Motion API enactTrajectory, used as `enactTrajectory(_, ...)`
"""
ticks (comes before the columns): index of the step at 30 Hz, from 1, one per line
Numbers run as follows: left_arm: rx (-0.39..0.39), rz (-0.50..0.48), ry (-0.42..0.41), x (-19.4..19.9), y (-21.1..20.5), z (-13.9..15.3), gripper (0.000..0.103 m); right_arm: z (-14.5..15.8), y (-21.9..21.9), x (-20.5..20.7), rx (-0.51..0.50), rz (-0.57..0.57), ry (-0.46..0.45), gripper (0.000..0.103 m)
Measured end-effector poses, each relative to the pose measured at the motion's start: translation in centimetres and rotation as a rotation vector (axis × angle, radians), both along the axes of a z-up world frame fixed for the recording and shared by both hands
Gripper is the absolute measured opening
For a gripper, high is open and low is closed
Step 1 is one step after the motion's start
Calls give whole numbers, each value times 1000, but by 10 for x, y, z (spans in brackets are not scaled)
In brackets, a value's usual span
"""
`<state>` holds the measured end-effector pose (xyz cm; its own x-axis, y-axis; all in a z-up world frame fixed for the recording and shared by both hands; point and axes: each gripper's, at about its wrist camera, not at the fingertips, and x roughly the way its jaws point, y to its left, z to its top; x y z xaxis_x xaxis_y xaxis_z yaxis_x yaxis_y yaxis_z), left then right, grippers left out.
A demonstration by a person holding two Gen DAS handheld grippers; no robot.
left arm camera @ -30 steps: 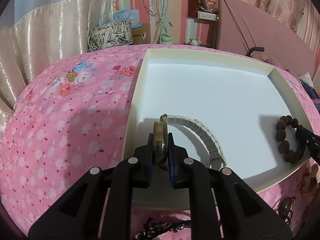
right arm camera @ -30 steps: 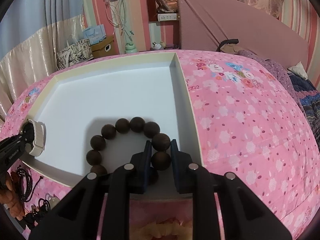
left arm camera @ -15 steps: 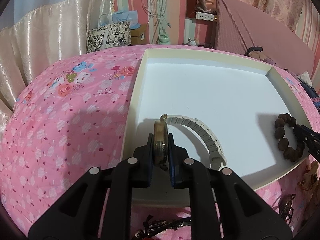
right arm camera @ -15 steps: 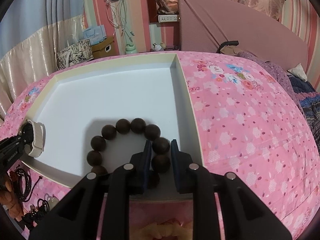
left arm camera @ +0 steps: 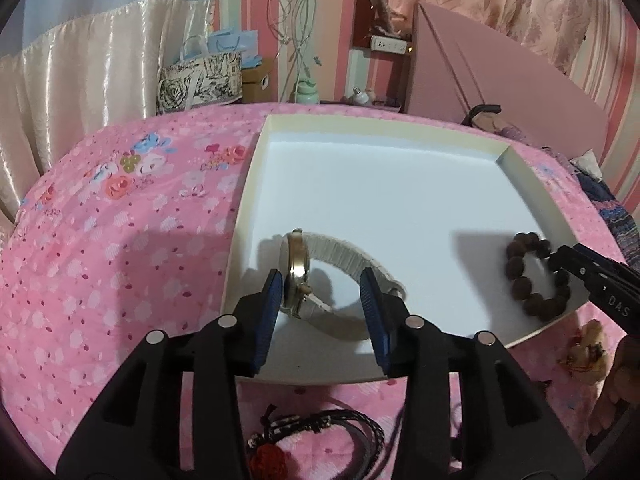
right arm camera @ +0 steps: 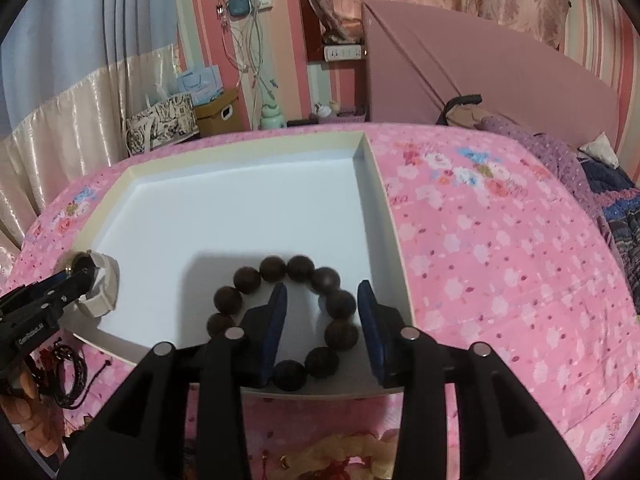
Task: Organize jewelry
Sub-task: 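Lower the watch and open the left gripper while the right releases the bracelet in the tray, then withdraw both grippers from the tray toward the remaining jewelry, then grasp the black claw hair clip with the left gripper while the right grasps a black hair tie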
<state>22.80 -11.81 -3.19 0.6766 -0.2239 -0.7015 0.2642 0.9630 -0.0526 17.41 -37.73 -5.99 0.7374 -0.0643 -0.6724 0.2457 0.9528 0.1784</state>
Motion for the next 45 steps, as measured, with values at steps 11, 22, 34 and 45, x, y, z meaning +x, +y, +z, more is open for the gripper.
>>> enactTrajectory(11, 6, 21, -156, -37, 47, 87, 46, 64, -19, -48, -54, -67, -139, 44)
enactTrajectory(22, 31, 75, -161, -111, 130, 62, 52, 42, -38, -148, -59, -112, -149, 44)
enactTrajectory(34, 25, -20, -26, -126, 99, -7, 51, 10, 17, -162, -4, -22, -118, 46)
enactTrajectory(45, 3, 0, 16, -114, 89, -21, 49, -2, 111, -134, 29, 183, -71, 46)
